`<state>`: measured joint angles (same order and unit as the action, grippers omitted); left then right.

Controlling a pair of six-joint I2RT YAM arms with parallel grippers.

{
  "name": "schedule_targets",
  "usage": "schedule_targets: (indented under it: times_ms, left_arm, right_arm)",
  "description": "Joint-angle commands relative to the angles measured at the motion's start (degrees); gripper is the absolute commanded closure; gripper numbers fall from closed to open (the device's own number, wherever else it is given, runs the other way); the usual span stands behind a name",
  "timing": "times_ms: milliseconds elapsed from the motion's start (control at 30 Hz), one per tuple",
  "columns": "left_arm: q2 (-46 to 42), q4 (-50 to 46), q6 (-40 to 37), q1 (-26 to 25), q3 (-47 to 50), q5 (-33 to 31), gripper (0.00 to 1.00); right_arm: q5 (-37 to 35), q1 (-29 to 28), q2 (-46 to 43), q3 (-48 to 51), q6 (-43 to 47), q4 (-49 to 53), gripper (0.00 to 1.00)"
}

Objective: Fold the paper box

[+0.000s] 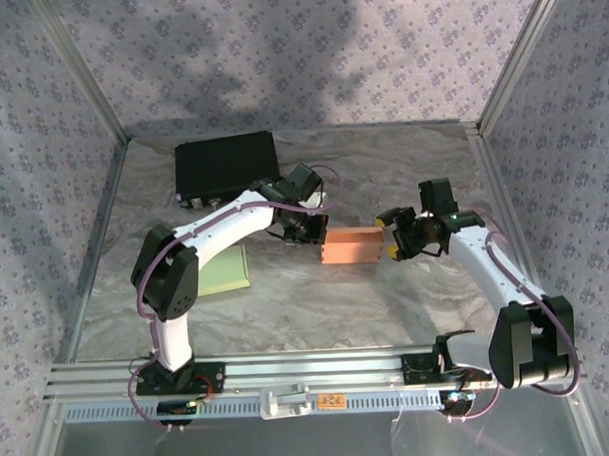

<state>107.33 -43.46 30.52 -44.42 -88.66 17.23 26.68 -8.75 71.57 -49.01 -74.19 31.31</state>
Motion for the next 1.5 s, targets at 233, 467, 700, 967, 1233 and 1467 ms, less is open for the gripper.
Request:
schedule_targets:
  times_ms: [233,467,700,967,1233,1467]
  left_arm:
    - [-3.0,-2.3,0.9,-0.3,-0.2,-1.5,0.8]
    - [-6.9,-0.9,6.4,1.9,0.8,0.9,0.64]
    - [-5.7,3.2,11.6,5.5,3.0,7.0,0.6]
    - [-2.9,6.9,11.9,5.2,4.5,9.3,0.6]
    - [-2.1,8.8,11.8,4.7,7.9,9.3,0.62]
    - [-1.3,9.5,10.9,4.0,10.5,9.6,0.69]
  right_arm:
    - [1.2,0.6,1.9,2.7,3.1,2.2,0.48]
    - [1.2,0.8,2.3,4.5,4.5,2.9,0.51]
    - [0.9,0.8,2.5,4.7,5.0,2.9,0.51]
    - [0.6,0.8,2.7,4.8,5.6,4.6,0.52]
    - [0.3,0.8,3.5,5.2,6.2,4.8,0.53]
    - [-0.1,0.8,3.8,5.6,6.6,5.5,0.54]
